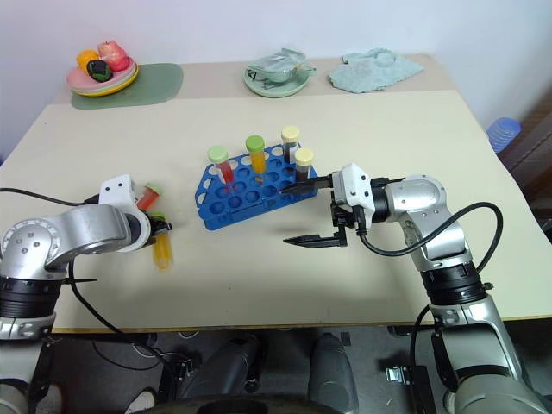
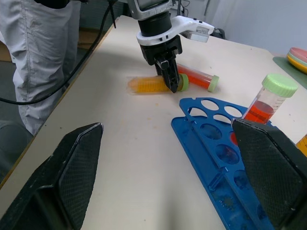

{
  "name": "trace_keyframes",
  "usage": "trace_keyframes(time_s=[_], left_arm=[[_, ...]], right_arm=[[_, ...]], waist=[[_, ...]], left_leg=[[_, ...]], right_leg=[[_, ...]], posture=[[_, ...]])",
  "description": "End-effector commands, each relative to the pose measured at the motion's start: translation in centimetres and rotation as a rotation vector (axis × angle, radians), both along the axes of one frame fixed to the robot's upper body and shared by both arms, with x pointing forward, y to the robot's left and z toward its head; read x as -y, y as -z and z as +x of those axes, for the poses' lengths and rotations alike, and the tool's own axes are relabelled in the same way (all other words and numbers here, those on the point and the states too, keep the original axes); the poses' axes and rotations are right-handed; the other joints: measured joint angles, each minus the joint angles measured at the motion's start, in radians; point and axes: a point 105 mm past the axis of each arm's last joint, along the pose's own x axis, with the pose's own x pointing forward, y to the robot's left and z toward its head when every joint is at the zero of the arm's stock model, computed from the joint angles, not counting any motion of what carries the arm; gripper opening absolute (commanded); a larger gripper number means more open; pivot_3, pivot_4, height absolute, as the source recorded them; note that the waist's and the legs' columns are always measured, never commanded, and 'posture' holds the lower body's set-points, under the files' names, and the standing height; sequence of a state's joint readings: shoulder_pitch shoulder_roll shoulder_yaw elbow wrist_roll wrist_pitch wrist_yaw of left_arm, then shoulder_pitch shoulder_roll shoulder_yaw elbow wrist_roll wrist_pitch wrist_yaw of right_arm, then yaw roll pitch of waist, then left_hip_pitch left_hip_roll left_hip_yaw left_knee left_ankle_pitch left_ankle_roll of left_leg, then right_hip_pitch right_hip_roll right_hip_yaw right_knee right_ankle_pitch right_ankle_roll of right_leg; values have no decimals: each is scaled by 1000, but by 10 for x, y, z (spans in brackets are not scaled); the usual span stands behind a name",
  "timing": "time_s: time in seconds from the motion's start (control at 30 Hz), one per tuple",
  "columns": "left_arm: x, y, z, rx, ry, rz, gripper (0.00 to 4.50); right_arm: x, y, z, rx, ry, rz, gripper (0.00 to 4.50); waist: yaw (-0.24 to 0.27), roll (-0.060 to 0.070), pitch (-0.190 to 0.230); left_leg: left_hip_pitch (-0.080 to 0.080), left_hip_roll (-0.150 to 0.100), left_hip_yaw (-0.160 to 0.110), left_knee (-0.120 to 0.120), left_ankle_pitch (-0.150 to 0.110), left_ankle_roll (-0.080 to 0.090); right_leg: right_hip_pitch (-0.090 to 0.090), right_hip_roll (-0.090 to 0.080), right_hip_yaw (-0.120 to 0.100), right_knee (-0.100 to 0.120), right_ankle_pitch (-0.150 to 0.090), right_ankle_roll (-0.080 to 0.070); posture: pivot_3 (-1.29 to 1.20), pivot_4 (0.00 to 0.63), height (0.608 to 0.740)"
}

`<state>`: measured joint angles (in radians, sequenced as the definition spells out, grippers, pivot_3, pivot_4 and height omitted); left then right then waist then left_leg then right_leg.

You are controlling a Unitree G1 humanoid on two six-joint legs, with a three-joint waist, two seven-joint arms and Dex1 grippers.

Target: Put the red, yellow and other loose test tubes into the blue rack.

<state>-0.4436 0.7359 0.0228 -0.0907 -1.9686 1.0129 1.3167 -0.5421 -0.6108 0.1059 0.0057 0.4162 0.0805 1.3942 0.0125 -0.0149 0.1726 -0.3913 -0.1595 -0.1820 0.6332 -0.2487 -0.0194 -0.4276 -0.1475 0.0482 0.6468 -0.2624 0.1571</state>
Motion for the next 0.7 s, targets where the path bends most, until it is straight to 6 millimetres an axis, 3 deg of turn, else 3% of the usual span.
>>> trace_keyframes(time_s=[0.03, 0.7], left_arm=[[3, -12, 2, 47, 7, 1, 846], [5, -15, 4, 59, 18, 7, 846]], right_arm=[[0, -10, 0, 41, -9, 24, 4399], [-2, -12, 1, 48, -9, 33, 4399]], waist=[[0, 0, 0], [0, 0, 0]], left_leg=[[0, 0, 0, 0, 0, 0], [0, 0, 0, 0, 0, 0]], right_leg=[[0, 0, 0, 0, 0, 0], [0, 0, 0, 0, 0, 0]], posture=[[0, 150, 740], [0, 150, 740]])
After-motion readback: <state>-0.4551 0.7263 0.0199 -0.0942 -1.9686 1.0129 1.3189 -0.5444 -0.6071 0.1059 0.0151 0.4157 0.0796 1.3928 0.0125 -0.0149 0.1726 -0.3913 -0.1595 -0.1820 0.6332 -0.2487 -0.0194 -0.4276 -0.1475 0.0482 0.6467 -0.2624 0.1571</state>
